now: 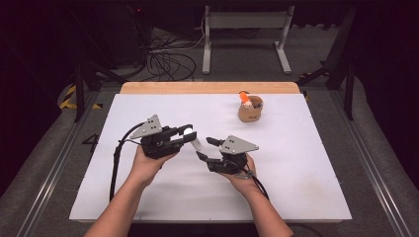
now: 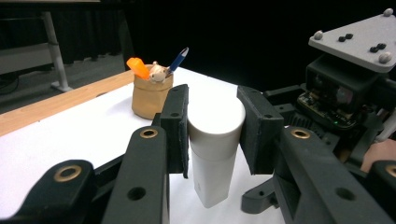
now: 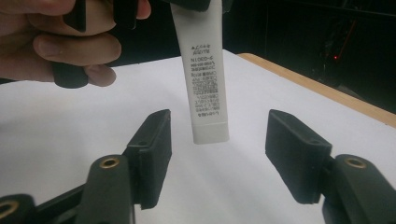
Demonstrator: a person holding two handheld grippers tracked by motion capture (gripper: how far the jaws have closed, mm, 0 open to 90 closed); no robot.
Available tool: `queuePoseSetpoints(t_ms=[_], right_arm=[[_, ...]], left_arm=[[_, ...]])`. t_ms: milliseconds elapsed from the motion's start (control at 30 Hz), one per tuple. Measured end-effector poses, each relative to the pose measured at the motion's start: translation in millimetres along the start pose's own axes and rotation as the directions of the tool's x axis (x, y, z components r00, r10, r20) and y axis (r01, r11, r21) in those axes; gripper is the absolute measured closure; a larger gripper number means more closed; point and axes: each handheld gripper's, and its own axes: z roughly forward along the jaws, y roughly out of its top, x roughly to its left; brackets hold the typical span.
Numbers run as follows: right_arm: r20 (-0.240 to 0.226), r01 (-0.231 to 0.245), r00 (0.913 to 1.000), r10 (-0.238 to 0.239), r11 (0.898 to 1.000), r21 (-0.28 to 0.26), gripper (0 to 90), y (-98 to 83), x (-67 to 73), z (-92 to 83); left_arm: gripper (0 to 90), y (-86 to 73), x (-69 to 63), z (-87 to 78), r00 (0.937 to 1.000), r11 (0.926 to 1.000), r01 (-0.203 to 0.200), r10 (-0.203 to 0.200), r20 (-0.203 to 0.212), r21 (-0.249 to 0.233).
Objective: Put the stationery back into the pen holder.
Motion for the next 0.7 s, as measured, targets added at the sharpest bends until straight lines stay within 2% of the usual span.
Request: queuePoseSetpoints(t_ms=[467, 700], right_arm=[[0.046, -0.062, 0.9970, 0.062, 0.998, -0.012, 31.0, -3.8, -19.3, -34.0], [0.077, -0.094, 0.9925, 0.095, 0.995, -0.016, 27.4, -7.1, -31.3, -50.2]], left_arm=[[66.2, 16.5, 0.5, 19.7, 0.9998, 0.9995, -0.020, 0.020, 0.002, 0.023], [66.2, 21.8, 2.3, 30.0, 0.9997, 0.9997, -0.023, 0.023, 0.001, 0.012]])
